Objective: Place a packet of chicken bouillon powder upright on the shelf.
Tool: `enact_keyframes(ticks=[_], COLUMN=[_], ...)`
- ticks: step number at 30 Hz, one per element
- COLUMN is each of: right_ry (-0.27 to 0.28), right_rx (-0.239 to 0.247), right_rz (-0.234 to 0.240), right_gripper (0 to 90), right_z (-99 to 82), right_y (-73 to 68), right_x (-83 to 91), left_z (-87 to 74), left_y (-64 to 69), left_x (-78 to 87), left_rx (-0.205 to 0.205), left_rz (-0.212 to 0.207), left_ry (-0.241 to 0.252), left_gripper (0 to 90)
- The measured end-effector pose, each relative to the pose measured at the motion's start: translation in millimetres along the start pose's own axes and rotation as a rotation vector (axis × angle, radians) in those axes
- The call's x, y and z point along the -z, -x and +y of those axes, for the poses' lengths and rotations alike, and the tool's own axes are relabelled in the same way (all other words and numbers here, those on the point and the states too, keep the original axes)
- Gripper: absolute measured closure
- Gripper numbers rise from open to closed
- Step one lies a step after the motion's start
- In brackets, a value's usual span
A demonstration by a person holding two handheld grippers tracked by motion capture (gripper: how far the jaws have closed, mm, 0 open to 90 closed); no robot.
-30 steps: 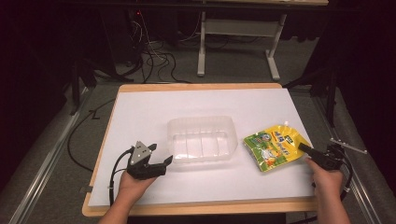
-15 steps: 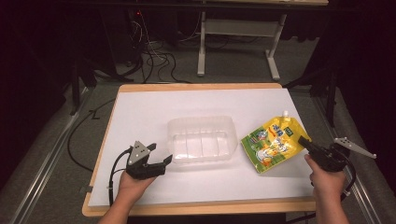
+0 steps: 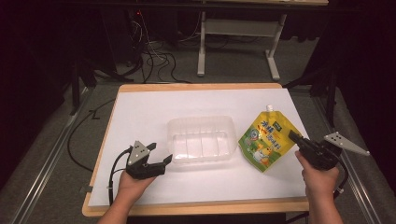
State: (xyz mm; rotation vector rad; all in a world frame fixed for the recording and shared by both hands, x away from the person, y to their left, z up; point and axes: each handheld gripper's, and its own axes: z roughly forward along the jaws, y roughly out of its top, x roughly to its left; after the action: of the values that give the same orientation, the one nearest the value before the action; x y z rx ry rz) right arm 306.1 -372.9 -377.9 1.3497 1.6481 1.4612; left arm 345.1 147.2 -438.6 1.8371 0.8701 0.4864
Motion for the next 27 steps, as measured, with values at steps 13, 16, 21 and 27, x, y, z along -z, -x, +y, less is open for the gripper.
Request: enact_keyframes(ticks=[13,16,21,27], right_ry=[0.084,0.095,0.086,0.098], right_rx=[0.055,0.049,0.062,0.075], right_rz=[-0.095,-0.120,-0.141,-0.131], right_gripper=[90.0,90.0,90.0,89.7], right_z=[13.9,12.2,6.7,1.4], right_y=[-0.3,4.3,5.3,2.5], right_x=[19.0,23.9,26.2,27.4], left_z=[0.2,0.1,0.5,0.5], left_y=[1.3,1.8,1.8,6.2], left_x=[-0.3,-0.9,-2.1,-13.9], left_rx=[-0.001,0.000,0.008,0.000], left_rz=[-0.008,-0.012,-0.018,0.013], left_ry=[0.004,0.007,0.008,-0.008], left_gripper=[24.1,24.3,25.2,31.2])
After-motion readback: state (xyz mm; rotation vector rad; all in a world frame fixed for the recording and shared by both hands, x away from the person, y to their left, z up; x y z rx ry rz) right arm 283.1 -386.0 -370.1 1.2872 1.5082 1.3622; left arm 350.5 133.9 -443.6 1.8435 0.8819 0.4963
